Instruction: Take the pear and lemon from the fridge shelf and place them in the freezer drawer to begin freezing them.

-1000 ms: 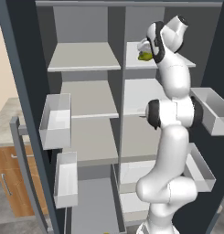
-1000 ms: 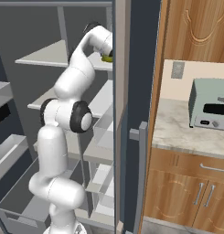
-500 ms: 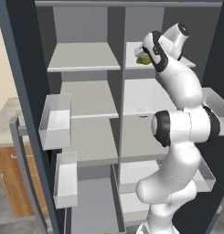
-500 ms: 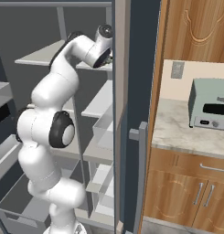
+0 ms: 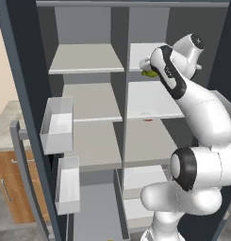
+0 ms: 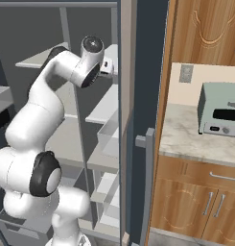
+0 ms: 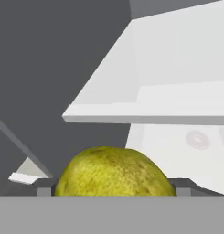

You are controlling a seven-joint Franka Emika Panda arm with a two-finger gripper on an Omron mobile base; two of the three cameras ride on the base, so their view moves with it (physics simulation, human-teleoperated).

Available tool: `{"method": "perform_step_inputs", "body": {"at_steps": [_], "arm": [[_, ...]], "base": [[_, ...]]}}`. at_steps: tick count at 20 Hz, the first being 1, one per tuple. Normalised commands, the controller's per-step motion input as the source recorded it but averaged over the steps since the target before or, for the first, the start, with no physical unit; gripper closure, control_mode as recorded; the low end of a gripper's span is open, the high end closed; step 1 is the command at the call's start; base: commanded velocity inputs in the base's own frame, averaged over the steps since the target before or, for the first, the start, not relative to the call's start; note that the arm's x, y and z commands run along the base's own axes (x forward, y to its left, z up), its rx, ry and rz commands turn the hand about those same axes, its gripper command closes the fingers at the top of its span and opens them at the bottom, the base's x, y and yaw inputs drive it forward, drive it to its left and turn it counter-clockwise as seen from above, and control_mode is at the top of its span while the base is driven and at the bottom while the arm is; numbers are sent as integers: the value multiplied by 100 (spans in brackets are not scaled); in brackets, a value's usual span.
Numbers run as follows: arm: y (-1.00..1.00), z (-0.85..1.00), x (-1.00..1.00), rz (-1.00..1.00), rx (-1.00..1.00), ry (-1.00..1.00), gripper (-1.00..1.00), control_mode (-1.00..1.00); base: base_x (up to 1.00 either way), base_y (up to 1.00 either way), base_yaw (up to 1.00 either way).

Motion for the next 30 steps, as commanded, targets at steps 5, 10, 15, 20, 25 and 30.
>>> {"method": "perform_step_inputs", "body": {"at_steps": [5,10,15,20,25,30], "arm": [[31,-22,-96,0,0,10,100,-100],[27,-27,-67,0,0,13,100,100],[0,0,0,0,0,0,100,100],[0,0,0,0,0,0,100,100],[0,-13,-1,2,-1,3,100,-100],[0,-97,13,8,-12,31,100,-100]], "base": [[0,0,0],[-19,8,0],[-81,56,0],[-53,54,1],[-27,12,6],[0,0,0]]}}
